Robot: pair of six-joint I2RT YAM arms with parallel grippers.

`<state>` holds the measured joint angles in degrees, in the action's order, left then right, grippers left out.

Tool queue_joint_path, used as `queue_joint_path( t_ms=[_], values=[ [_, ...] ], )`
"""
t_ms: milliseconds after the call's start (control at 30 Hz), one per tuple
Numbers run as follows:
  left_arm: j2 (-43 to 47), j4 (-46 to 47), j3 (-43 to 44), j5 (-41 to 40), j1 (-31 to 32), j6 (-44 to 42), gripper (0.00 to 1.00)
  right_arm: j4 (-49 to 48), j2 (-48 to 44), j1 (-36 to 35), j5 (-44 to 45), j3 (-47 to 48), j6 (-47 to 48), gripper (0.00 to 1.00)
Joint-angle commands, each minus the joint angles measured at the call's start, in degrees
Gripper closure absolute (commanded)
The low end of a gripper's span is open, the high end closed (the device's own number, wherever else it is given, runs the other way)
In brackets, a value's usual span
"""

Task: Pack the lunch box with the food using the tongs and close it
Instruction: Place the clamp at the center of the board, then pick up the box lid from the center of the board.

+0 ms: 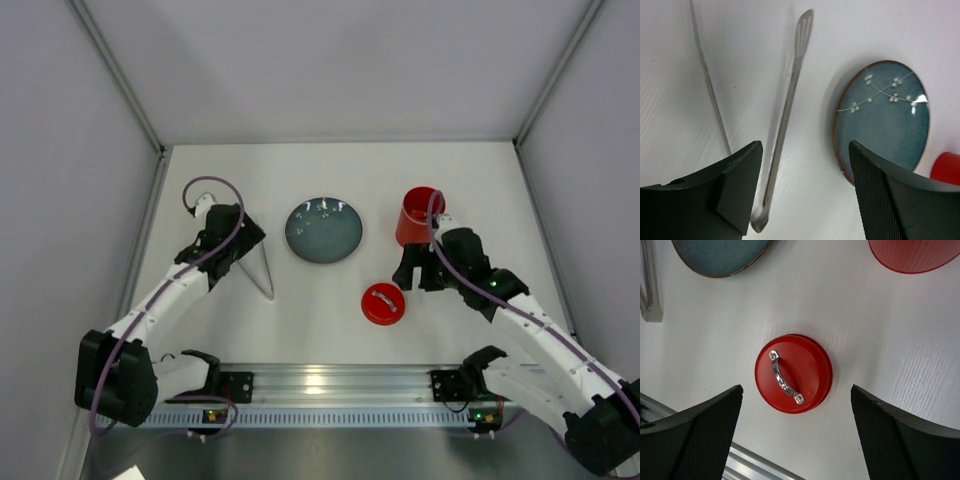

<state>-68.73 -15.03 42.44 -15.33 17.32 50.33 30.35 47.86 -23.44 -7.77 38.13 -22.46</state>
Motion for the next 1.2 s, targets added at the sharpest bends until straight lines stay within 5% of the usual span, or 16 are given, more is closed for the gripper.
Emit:
queue_joint_path(
  t_ms=[0,133,400,667,1000,1100,1167],
  values=[
    [3.68,-2.46,4.40,2.49,-0.18,-1.63,0.25,-5.65,2.59,-7.46,9.86,0.28,-1.54,0.13],
    [7.72,-4.13,6.34,5.22,-0.10,-2.16,0.26,-4.77,5.75,-14.60,17.86,-0.07,-2.32,0.16],
    [12.56,-7.91,10.56,8.04,-0.10,-3.83,0.26,-8.11,18.40,-24.01,26.05,0.80,-3.56,0.41],
    [14.94,-9.67,12.23,9.27,-0.10,-4.89,0.25,-9.08,24.91,-27.97,27.37,2.30,-5.14,0.46],
    [15.82,-9.32,11.27,9.36,-0.10,-5.50,0.25,-11.72,29.22,-28.06,26.76,3.44,-4.79,0.80],
    [16.34,-9.76,11.53,9.09,-0.10,-5.85,0.25,-10.58,28.61,-28.06,26.40,5.02,-4.79,0.99],
    [16.78,-9.85,11.79,9.09,-0.10,-6.03,0.25,-8.22,26.77,-28.06,25.79,6.16,-4.79,1.00]
  ],
)
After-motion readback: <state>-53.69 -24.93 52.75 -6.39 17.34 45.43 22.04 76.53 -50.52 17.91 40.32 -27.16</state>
